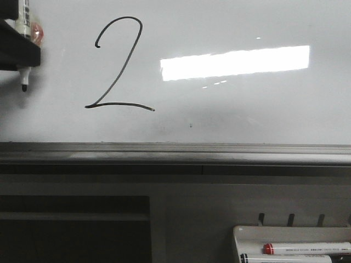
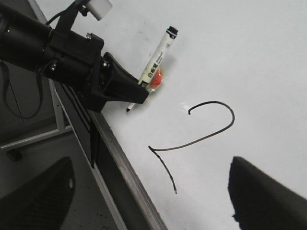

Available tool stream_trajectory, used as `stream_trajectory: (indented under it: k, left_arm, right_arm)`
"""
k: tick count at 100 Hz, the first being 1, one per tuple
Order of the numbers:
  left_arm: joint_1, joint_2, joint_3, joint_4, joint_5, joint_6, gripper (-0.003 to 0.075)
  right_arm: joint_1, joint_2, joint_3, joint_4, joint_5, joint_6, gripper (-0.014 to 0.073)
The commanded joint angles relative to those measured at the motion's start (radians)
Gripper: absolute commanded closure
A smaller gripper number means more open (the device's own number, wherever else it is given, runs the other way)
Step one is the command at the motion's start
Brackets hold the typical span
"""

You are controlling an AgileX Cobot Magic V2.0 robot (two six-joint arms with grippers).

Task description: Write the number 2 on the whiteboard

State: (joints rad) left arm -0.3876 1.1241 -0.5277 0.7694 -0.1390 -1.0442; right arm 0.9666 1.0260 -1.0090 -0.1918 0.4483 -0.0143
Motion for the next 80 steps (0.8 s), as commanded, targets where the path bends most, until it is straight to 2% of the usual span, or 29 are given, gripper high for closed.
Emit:
stream_trajectory:
  k: [1,31,56,67,80]
  left_arm:
    - [0.003,0.003,-0.030,-0.027,-0.069,-0.013,0.0741]
    - [0.003,0.005,-0.030,-0.029,0.024,-0.062,0.0741]
    - [-0.080,0.005,-0.030,-0.029,0.067,-0.063,0.0741]
    - [-0.085,0.005,-0.030,-0.029,0.125,-0.063,0.0741]
    - [-0.085,0.005,-0.030,-0.029,0.125,-0.062,0.0741]
  right_arm:
    - [-0.007,-0.021,-0.035,-0.008,-0.074,0.000,0.0018]
    - [-0.007,-0.021,-0.035,-0.006,-0.074,0.000,0.0018]
    - [-0.007,-0.021,-0.035,-0.006,-0.074,0.000,0.0018]
    - [-0.007,-0.021,-0.035,-0.006,-0.074,0.000,0.0018]
    - [-0.007,-0.021,-0.035,-0.006,-0.074,0.000,0.0018]
